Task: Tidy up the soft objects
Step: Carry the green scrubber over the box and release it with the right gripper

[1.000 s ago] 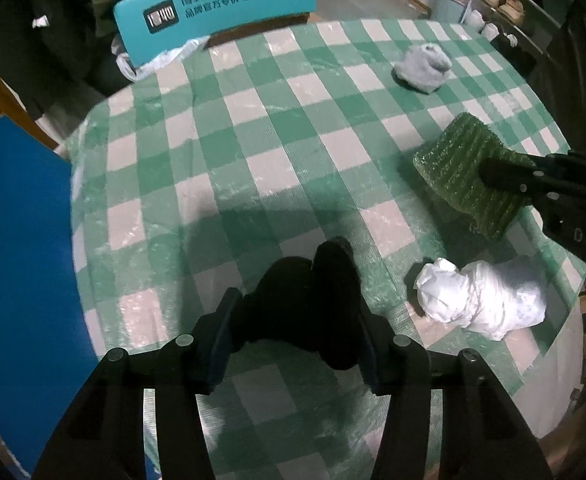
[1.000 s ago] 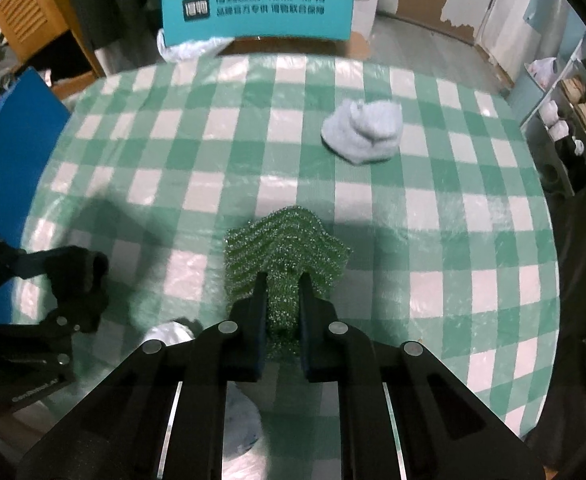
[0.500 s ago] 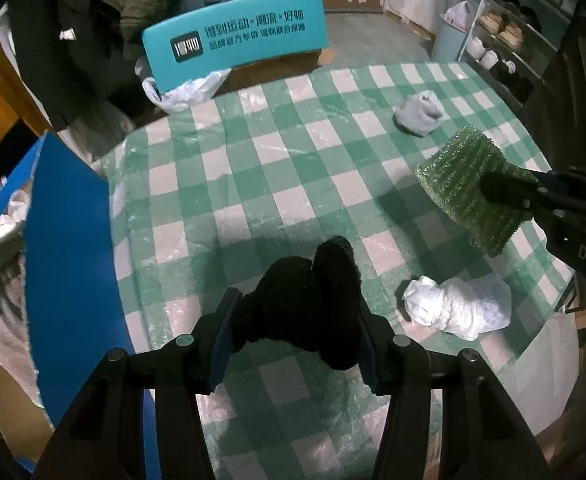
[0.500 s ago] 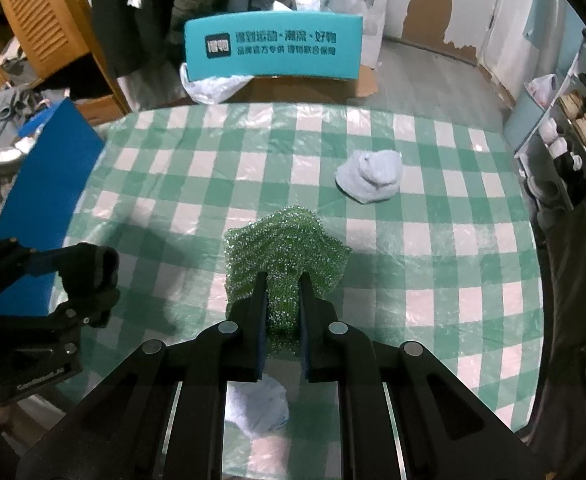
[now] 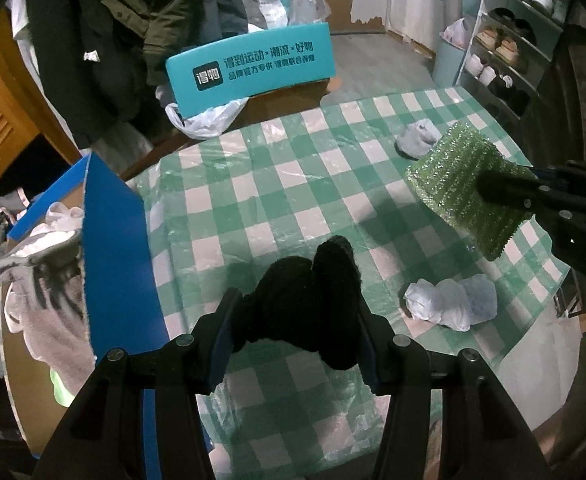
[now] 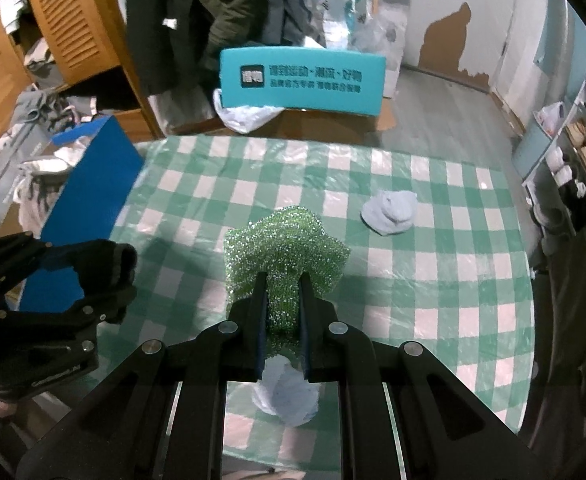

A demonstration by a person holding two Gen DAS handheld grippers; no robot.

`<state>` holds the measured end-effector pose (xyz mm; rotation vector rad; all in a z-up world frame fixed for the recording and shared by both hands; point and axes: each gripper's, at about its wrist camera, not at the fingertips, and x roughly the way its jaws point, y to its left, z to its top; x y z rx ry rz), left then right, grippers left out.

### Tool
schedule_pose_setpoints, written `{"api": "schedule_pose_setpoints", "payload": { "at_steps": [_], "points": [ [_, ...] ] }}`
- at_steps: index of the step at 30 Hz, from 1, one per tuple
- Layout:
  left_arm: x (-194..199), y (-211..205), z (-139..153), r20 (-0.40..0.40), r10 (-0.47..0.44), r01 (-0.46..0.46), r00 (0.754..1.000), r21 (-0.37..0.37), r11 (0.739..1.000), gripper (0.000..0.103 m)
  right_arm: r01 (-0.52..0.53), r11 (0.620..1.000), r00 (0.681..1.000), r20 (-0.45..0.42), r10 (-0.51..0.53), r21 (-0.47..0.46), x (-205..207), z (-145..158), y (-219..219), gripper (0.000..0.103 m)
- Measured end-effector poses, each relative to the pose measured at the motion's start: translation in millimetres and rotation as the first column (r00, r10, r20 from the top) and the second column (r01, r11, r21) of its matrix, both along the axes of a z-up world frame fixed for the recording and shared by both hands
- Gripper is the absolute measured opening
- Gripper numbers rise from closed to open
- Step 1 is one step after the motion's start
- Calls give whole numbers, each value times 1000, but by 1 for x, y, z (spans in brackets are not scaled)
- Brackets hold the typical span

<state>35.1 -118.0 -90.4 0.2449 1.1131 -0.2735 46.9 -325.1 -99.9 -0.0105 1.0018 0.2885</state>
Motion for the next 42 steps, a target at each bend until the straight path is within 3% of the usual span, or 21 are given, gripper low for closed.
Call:
{"api": "schedule_pose_setpoints", "payload": {
  "at_steps": [26,42],
  "points": [
    [-14,53,36,57,62,-59,996,-50,997,54,-94,995,993,76,92,22,-8,45,51,11],
    [-26,109,51,90,159,-152,983,-82,985,54,-188,982,977,106,185,19,-9,61,108,11]
  ]
}}
